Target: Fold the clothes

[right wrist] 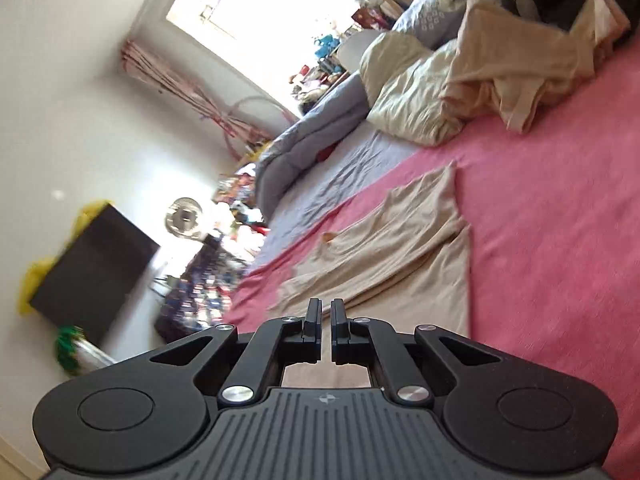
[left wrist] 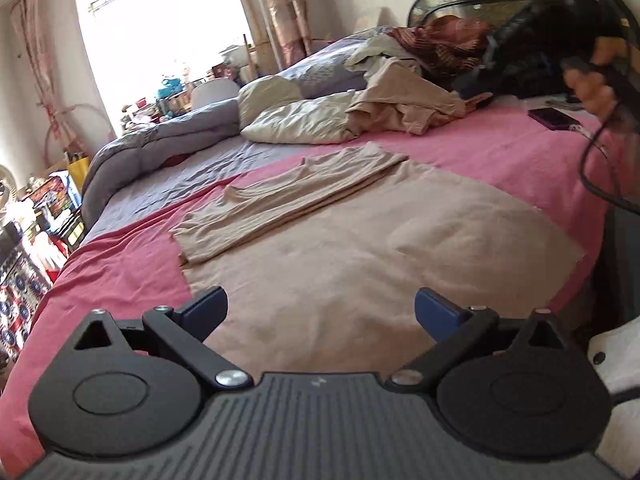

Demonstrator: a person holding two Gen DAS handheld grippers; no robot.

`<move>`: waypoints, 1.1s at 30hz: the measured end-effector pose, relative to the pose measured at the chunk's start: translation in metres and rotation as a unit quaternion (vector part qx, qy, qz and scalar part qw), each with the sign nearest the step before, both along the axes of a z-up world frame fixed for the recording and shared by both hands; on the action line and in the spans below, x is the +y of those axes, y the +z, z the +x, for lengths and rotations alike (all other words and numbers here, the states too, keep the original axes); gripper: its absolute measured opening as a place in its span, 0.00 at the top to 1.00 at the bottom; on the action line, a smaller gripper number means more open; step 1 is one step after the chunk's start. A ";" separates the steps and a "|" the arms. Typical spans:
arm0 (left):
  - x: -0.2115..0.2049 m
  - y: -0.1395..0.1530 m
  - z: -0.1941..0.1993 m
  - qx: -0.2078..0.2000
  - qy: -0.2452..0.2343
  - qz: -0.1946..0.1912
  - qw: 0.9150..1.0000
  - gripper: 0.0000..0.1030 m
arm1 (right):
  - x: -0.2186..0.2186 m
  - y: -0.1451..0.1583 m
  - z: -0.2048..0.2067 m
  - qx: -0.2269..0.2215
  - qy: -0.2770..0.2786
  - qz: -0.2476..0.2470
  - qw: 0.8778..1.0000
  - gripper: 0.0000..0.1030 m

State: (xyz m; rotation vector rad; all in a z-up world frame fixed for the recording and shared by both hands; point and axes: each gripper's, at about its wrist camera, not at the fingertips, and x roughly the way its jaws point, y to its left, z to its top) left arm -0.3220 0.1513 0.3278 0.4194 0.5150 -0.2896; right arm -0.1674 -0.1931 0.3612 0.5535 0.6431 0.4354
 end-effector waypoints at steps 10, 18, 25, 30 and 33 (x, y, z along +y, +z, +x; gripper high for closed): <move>0.044 -0.053 0.046 0.090 0.178 -0.019 0.980 0.00 | 0.000 -0.072 -0.064 0.088 0.096 -0.190 0.973 0.71; 0.071 -0.058 0.044 0.116 0.205 -0.073 0.969 0.00 | -0.009 -0.105 -0.075 0.132 0.068 -0.130 0.980 0.63; 0.071 -0.057 0.042 0.116 0.206 -0.077 0.969 0.00 | 0.013 -0.122 -0.072 0.163 0.113 -0.088 0.976 0.61; 0.070 -0.054 0.041 0.112 0.204 -0.071 0.970 0.00 | 0.015 -0.127 -0.072 0.188 0.082 -0.060 0.977 0.86; 0.065 -0.047 0.036 0.100 0.193 -0.058 0.974 0.02 | 0.008 -0.111 -0.071 0.181 0.067 -0.004 0.981 0.89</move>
